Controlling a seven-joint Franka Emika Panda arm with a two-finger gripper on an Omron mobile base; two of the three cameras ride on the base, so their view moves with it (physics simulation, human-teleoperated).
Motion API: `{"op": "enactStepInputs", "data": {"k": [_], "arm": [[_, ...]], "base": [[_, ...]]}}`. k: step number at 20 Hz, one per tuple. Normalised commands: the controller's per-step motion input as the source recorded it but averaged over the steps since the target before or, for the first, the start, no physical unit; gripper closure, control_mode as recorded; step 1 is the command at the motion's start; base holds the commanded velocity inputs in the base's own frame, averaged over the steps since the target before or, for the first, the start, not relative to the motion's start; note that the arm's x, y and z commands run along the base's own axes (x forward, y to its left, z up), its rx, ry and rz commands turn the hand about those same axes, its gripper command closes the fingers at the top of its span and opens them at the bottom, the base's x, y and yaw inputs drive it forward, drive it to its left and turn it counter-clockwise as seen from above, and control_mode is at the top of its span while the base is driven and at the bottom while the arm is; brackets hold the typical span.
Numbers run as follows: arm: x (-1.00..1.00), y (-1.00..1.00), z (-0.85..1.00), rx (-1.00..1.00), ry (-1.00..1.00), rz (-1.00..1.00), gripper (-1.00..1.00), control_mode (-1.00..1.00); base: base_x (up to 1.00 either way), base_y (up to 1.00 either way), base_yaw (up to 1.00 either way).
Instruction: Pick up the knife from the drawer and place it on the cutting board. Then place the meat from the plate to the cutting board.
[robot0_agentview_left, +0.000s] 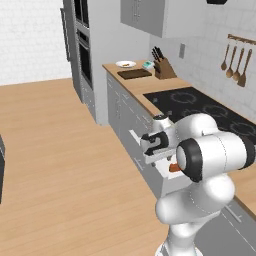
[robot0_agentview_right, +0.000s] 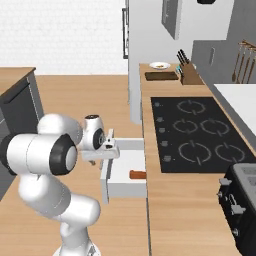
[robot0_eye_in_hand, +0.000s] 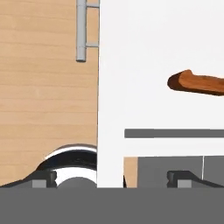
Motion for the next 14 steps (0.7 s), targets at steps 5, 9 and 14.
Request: {"op": "enactStepInputs", "data": {"k": [5,9,14], "arm": [[0.00,0.00,-0.51,0.02,-0.06,0.00,-1.00,-1.00],[0.00,0.00,-0.48,0.00,-0.03,0.00,-1.00,-1.00],[0.00,0.00,-0.28,0.00,-0.02,0.00,-1.00,-1.00]], "base": [[0.00,0.00,0.00],[0.00,0.00,0.00],[0.00,0.00,0.00]]}}
